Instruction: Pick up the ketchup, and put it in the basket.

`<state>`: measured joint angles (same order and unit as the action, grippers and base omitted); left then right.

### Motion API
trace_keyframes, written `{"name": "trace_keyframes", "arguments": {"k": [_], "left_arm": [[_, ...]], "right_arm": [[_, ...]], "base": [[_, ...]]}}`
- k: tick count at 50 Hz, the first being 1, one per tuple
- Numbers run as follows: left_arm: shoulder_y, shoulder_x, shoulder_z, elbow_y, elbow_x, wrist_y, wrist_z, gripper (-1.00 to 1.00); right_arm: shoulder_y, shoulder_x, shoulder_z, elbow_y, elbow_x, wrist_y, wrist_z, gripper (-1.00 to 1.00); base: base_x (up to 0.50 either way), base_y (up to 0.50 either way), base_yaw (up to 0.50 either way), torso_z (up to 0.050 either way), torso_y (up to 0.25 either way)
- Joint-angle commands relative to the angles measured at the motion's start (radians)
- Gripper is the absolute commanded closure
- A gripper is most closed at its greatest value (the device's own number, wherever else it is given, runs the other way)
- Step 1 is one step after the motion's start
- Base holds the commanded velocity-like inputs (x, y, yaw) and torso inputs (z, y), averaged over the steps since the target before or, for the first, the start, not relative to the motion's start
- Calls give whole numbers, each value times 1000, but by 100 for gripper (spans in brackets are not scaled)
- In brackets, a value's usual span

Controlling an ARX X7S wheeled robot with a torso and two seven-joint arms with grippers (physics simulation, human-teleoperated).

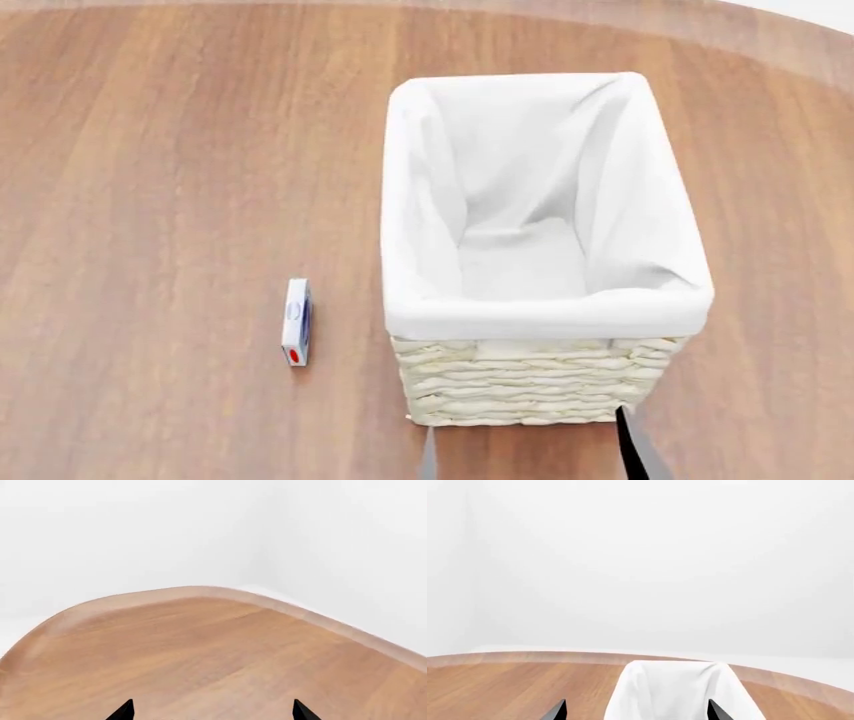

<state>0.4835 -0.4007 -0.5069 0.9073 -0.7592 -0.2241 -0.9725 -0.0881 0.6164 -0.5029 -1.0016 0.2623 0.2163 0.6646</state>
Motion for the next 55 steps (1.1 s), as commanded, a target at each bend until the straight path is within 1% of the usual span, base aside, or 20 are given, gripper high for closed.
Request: {"name": "trace_keyframes", "arguments": {"k": [1, 12, 28, 44, 55], "left_arm": [[25, 46, -132, -53, -50, 55, -20, -100], [39, 74, -184, -108, -85, 84, -14, -100], [64, 93, -255, -148, -145, 115, 4, -100], [40, 114, -247, -208, -235, 126, 41, -100], [34, 117, -240, -226, -251, 120, 46, -100]], "right_arm": [[10, -18, 26, 17, -1, -18, -22, -100], [12, -13, 19, 20, -2, -22, -17, -100], [17, -13, 7, 23, -4, -21, -15, -100], [21, -12, -2, 26, -6, -24, -12, -100], [24, -10, -4, 26, -1, -25, -9, -100]], "base": [[0, 0, 0, 0, 0], [0, 0, 0, 0, 0], [0, 0, 0, 0, 0], [0, 0, 0, 0, 0], [0, 0, 0, 0, 0]]}}
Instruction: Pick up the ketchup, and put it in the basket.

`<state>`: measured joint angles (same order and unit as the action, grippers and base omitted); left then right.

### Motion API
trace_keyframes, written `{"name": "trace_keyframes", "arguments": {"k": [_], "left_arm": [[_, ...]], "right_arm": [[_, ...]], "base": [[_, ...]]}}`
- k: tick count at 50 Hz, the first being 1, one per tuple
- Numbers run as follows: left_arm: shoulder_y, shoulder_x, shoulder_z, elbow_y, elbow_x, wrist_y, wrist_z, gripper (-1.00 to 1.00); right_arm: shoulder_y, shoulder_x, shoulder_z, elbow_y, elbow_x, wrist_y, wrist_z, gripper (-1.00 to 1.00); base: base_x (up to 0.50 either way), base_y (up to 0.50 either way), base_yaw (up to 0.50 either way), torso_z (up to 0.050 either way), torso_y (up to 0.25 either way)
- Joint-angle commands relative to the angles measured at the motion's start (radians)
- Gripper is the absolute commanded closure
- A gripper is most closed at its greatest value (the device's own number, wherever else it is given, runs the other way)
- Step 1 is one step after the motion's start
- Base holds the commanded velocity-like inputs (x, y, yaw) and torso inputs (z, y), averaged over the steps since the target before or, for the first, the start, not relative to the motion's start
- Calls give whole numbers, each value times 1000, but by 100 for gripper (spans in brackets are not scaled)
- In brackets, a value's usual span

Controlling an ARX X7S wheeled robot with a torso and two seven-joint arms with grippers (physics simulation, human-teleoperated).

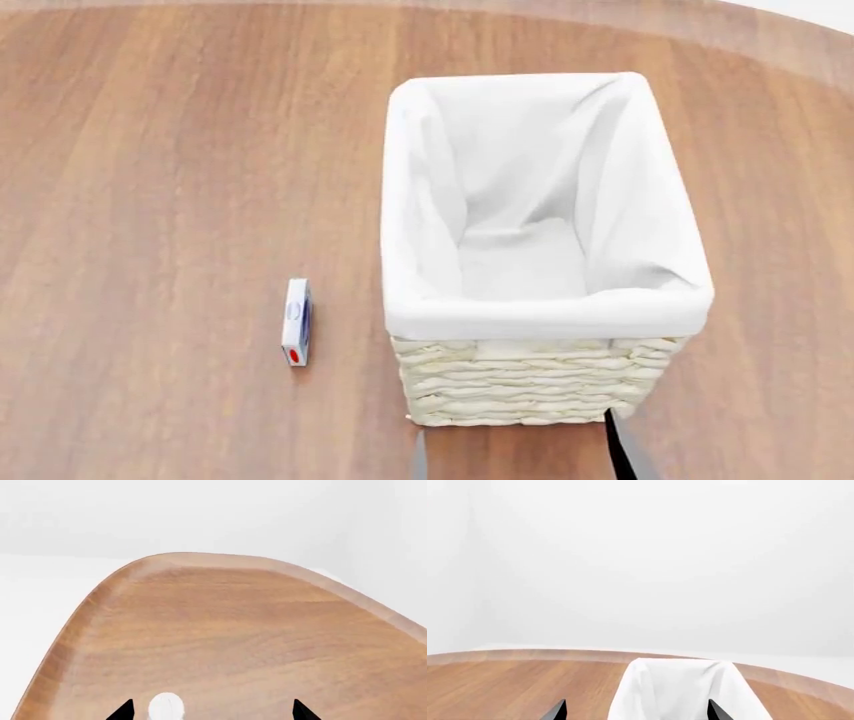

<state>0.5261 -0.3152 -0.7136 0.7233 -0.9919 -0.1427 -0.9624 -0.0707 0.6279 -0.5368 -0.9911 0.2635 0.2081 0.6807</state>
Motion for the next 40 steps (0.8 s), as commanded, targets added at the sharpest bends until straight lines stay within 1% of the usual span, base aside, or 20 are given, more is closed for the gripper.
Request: {"name": "trace_keyframes", "arguments": {"k": [1, 12, 22, 34, 40], "left_arm": [[-8, 32, -35, -42, -22, 38, 35, -100], [-5, 29, -57, -58, -41, 42, 39, -100], [-17, 23, -54, -81, -49, 38, 47, -100], [-44, 15, -47, -159, -21, 37, 60, -100], [-54, 24, -41, -213, 2, 46, 79, -100]], "right_arm": [[8, -21, 30, 14, -1, -14, -24, -100], [10, -19, 29, 15, 6, -17, -22, -100], [7, -14, 31, 22, 12, -31, -23, -100], [9, -13, 23, 21, 11, -30, -21, -100], [8, -12, 24, 23, 13, -34, -19, -100]], "base": [[0, 0, 0, 0, 0], [0, 0, 0, 0, 0], [0, 0, 0, 0, 0], [0, 0, 0, 0, 0], [0, 0, 0, 0, 0]]}}
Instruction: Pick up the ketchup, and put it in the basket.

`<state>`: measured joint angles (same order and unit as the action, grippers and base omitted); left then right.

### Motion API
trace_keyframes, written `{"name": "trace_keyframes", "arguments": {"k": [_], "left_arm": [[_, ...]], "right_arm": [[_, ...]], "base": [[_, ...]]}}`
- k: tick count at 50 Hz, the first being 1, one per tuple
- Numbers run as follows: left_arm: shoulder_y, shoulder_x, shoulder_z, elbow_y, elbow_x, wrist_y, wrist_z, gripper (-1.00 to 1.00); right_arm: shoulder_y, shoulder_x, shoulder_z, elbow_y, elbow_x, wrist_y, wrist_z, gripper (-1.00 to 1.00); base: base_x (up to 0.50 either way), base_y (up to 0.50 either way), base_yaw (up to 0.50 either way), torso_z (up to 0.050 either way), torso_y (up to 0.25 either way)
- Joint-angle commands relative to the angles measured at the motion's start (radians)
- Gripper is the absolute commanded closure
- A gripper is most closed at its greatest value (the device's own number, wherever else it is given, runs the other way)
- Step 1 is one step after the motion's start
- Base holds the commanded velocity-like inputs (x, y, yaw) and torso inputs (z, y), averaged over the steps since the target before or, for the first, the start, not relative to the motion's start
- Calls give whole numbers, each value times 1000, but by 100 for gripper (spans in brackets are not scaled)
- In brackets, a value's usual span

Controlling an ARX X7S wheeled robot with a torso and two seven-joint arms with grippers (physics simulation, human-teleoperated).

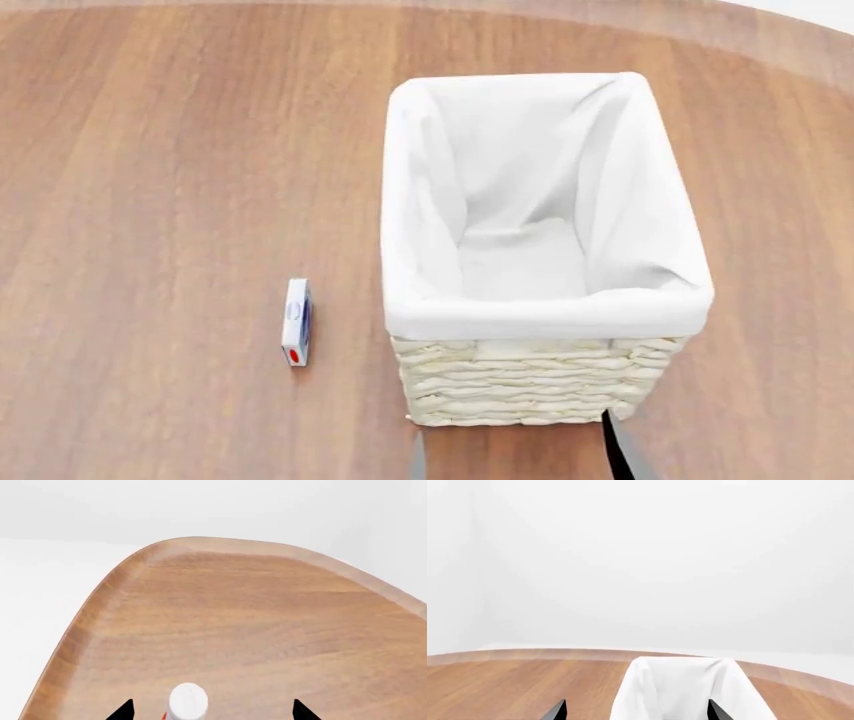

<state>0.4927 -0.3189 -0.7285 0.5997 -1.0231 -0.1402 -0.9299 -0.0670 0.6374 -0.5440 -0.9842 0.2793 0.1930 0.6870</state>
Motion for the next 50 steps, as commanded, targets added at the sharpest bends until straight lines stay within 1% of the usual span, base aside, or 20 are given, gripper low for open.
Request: {"name": "trace_keyframes", "arguments": {"k": [1, 10, 13, 18, 30, 36, 50], "left_arm": [[-21, 28, -25, -94, 35, 43, 46, -100], [-23, 27, -28, -118, 42, 44, 55, -100], [-27, 19, -16, -134, 67, 53, 85, -100], [-42, 20, -4, -159, 94, 67, 104, -100], [-47, 9, -3, -191, 110, 70, 125, -100], [-56, 10, 3, -231, 112, 81, 160, -100], [-78, 9, 7, -297, 121, 84, 172, -100]], "right_arm": [[4, -22, 30, 18, -3, -20, -26, -100], [6, -23, 24, 25, -5, -24, -27, -100], [8, -23, 23, 23, -4, -21, -26, -100], [7, -23, 23, 31, 0, -28, -26, -100], [5, -23, 19, 41, 0, -39, -26, -100], [6, -22, 17, 42, -1, -42, -26, -100], [10, -19, 17, 42, 7, -43, -24, -100]], "base": [[0, 0, 0, 0, 0], [0, 0, 0, 0, 0], [0, 0, 0, 0, 0], [0, 0, 0, 0, 0], [0, 0, 0, 0, 0], [0, 0, 0, 0, 0], [0, 0, 0, 0, 0]]}}
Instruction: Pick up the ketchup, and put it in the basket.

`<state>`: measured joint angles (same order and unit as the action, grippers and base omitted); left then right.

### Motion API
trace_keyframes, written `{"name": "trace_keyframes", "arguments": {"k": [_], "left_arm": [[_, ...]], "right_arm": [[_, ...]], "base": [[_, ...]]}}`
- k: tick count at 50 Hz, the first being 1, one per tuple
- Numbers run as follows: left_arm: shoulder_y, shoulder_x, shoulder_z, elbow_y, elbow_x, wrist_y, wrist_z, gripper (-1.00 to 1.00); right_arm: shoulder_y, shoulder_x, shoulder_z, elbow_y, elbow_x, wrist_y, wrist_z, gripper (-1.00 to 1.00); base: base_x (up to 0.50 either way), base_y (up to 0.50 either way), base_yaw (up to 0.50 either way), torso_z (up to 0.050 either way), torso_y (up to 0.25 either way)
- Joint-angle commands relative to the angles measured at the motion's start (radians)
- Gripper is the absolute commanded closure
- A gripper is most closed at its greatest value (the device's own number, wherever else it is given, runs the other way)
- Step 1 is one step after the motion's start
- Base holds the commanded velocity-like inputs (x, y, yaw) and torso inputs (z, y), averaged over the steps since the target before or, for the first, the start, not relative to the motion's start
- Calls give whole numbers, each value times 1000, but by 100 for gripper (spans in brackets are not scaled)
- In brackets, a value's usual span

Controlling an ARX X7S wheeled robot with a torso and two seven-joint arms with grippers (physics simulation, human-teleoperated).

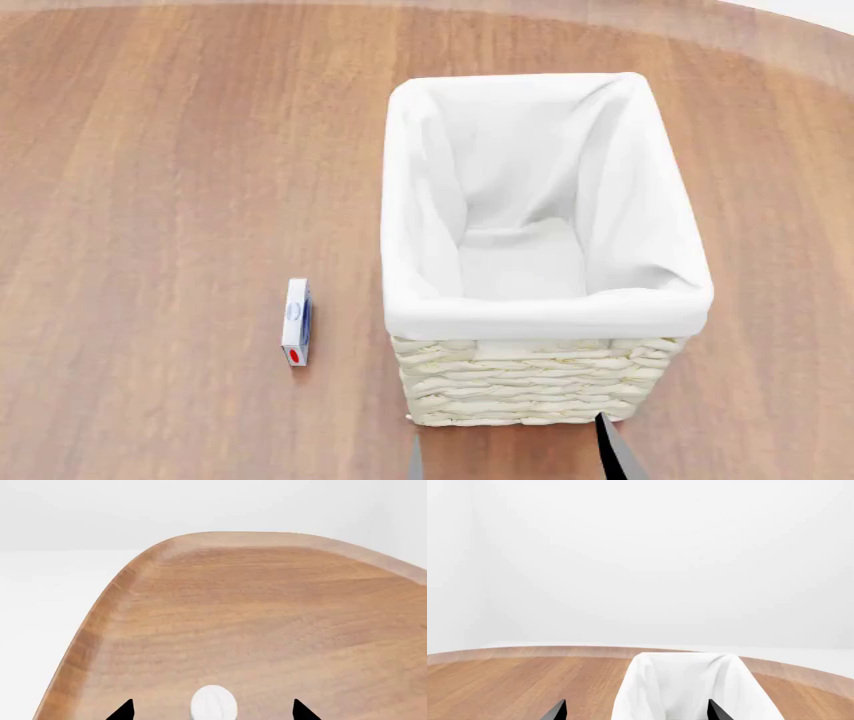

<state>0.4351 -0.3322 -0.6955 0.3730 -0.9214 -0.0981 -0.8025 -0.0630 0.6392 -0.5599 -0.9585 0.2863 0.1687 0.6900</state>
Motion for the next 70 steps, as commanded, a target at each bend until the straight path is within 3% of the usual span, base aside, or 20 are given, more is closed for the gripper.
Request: {"name": "trace_keyframes", "arguments": {"k": [1, 70], "left_arm": [[-22, 22, -27, -74, 19, 43, 46, -100], [-146, -50, 70, -332, 114, 16, 123, -100]], "right_arm": [[6, -21, 32, 16, 0, -18, -26, -100], [18, -16, 8, 24, -2, -21, -18, -100]], "base": [[0, 0, 0, 0, 0], [0, 0, 0, 0, 0]]}}
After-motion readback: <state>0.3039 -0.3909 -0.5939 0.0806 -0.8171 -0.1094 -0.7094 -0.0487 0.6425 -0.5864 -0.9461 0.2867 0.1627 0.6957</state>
